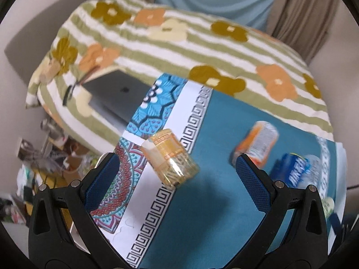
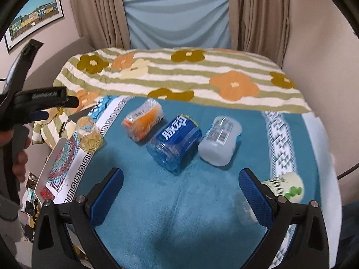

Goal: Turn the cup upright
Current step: 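Move the left gripper down to the clear orange-labelled cup lying sideways, then close the left gripper around the body of the cup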

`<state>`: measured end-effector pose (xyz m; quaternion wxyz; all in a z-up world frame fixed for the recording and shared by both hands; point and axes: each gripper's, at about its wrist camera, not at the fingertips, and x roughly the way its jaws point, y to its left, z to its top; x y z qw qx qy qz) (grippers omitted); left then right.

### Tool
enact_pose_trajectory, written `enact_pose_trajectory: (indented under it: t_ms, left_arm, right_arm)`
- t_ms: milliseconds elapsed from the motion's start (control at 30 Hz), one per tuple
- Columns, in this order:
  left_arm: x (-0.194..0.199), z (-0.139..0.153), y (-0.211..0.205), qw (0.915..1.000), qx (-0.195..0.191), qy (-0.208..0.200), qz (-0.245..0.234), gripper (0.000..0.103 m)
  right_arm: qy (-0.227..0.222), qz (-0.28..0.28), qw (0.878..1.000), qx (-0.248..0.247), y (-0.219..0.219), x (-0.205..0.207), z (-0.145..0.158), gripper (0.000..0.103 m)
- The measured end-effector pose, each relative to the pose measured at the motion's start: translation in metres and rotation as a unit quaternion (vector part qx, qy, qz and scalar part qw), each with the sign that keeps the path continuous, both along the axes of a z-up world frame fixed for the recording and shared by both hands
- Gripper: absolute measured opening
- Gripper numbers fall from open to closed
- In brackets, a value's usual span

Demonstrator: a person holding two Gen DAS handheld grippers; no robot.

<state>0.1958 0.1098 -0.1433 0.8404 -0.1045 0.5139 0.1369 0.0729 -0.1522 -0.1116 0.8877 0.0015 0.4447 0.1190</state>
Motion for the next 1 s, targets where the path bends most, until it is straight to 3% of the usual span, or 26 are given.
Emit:
enact_pose_trajectory:
  t_ms: [367,433,567,800,1000]
  left_arm:
    - [0.035,-0.06,0.025,0.9932,-0.049,0.087,0.061,0.101]
    - [0.037,-0.065,0.026,0.992,-0.052,0.094,0.066,0.101]
    - [0.039,-0.076,0.03,0.9884,-0.071,0.11,0.077,0.083]
    - [0.037,-0.088,0.036,0.9836,-0.093,0.123,0.094,0.082]
    - [0.036,-0.094,0.039,0.9791,-0.123,0.124,0.103,0.074]
  right_arm:
    - [0.048,-0.01,0.999,0.014,-0.003,0.024,-0.026,0.103]
    - [0.055,-0.011,0.998,0.012,-0.002,0.026,-0.028,0.103]
    - [0.068,-0.012,0.998,0.015,0.0,0.027,-0.032,0.103]
    - [0.076,-0.011,0.997,0.012,0.003,0.027,-0.03,0.103]
    - [0.078,-0.014,0.997,0.008,0.004,0.025,-0.027,0.103]
